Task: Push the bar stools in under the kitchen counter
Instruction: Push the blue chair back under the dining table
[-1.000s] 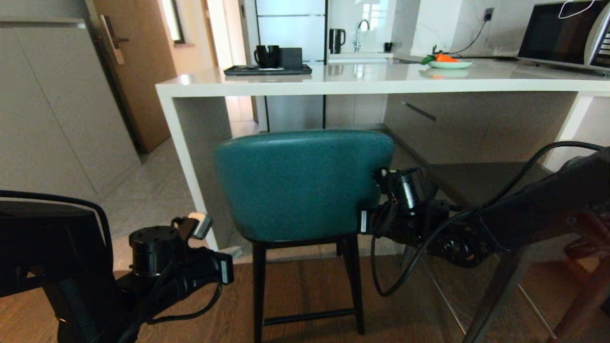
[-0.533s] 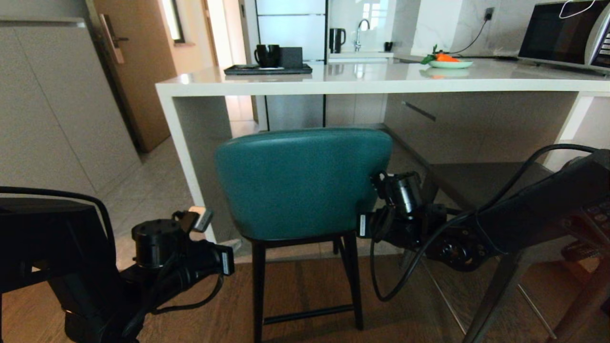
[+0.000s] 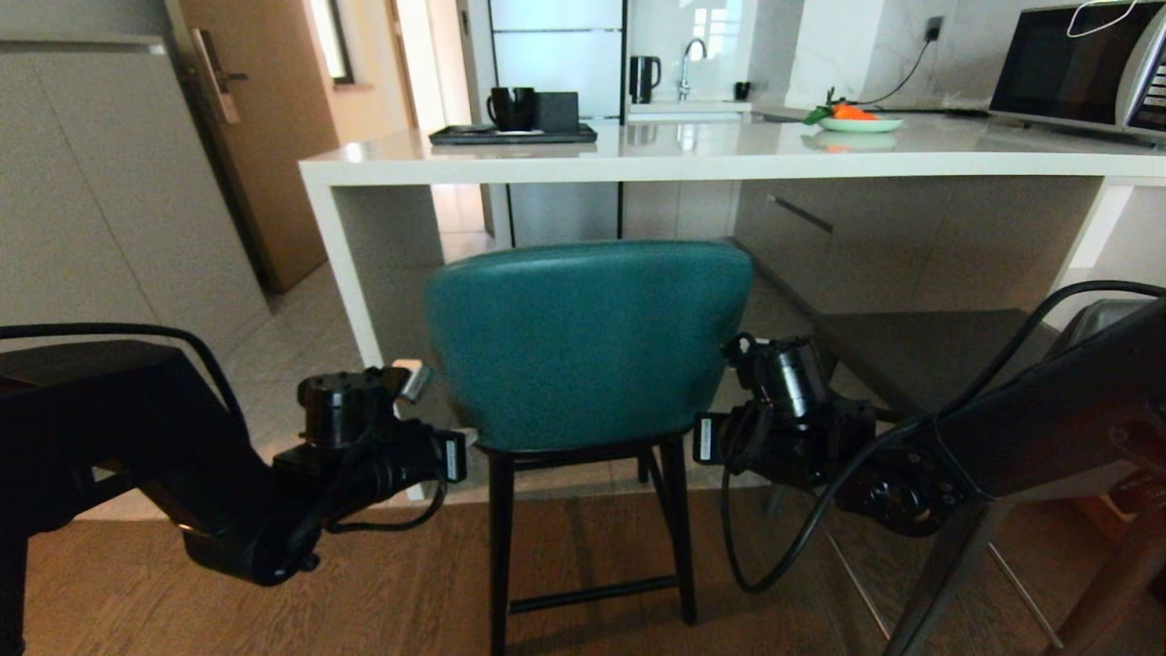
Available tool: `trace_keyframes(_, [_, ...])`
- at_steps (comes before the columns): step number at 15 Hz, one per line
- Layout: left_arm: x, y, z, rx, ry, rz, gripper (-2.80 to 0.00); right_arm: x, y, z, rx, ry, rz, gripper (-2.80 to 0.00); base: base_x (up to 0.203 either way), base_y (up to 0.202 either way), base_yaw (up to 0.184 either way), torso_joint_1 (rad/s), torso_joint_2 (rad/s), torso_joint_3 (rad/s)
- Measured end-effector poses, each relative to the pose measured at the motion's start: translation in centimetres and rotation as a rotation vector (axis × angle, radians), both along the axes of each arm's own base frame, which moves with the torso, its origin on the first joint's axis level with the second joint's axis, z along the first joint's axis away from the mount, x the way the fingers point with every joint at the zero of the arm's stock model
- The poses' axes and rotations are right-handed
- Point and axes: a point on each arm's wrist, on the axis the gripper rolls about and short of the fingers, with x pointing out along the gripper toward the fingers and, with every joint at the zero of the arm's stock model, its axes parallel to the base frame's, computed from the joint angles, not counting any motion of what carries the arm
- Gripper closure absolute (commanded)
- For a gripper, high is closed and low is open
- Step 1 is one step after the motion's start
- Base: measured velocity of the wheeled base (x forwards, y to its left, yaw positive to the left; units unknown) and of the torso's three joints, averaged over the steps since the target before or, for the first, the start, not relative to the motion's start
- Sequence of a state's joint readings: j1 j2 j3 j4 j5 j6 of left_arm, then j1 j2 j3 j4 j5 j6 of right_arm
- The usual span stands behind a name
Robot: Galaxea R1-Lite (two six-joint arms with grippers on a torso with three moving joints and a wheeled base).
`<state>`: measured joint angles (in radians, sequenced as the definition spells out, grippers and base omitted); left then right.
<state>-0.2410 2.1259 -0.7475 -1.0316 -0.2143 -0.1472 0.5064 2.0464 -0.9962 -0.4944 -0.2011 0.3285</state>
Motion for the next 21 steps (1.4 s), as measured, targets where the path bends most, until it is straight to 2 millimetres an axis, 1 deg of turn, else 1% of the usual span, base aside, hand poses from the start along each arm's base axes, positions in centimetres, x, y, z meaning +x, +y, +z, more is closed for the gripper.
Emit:
trace_keyframes(2, [1.3,0.2,0.6,0.0,-0.019,0.02,0.0,0.1,-0.1,0.1,0.002,-0.003,-0.004,0.0,0.0,0.0,0.0,0.0,0.0,0.0])
trace_keyframes(4, [2.1,0.3,0.7,0.01,-0.001,0.025,0.0,0.1,-0.1,0.1,0.002,-0.003,-0.005,0.0,0.0,0.0,0.0,0.0,0.0,0.0])
trace_keyframes(6, [2.2,0.5,0.7,0.01,-0.001,0.027,0.0,0.3,-0.3,0.2,0.003,-0.006,-0.011,0.0,0.0,0.0,0.0,0.0,0.0,0.0])
trace_keyframes(7, [1.9,0.6,0.6,0.011,0.006,0.028,0.0,0.6,-0.5,0.2,0.005,-0.01,-0.016,0.0,0.0,0.0,0.0,0.0,0.0,0.0])
trace_keyframes(10, [1.6,1.1,0.7,0.012,0.012,0.038,0.0,2.6,-0.7,1.0,0.014,-0.053,-0.036,0.0,0.0,0.0,0.0,0.0,0.0,0.0])
trace_keyframes(12, [1.7,1.1,0.9,0.009,0.005,0.038,0.0,3.9,-0.6,0.9,0.006,-0.064,-0.043,0.0,0.0,0.0,0.0,0.0,0.0,0.0])
trace_keyframes(14, [2.0,0.8,1.1,0.005,-0.006,0.033,0.0,4.6,-0.5,0.5,0.005,-0.064,-0.047,0.0,0.0,0.0,0.0,0.0,0.0,0.0])
trace_keyframes(16, [2.3,0.5,1.2,0.004,-0.013,0.027,0.0,4.8,-0.4,0.0,0.001,-0.056,-0.048,0.0,0.0,0.0,0.0,0.0,0.0,0.0])
trace_keyframes(21, [2.2,0.1,0.8,0.017,-0.051,0.031,0.0,4.0,-0.4,-0.8,-0.012,-0.027,-0.041,0.0,0.0,0.0,0.0,0.0,0.0,0.0])
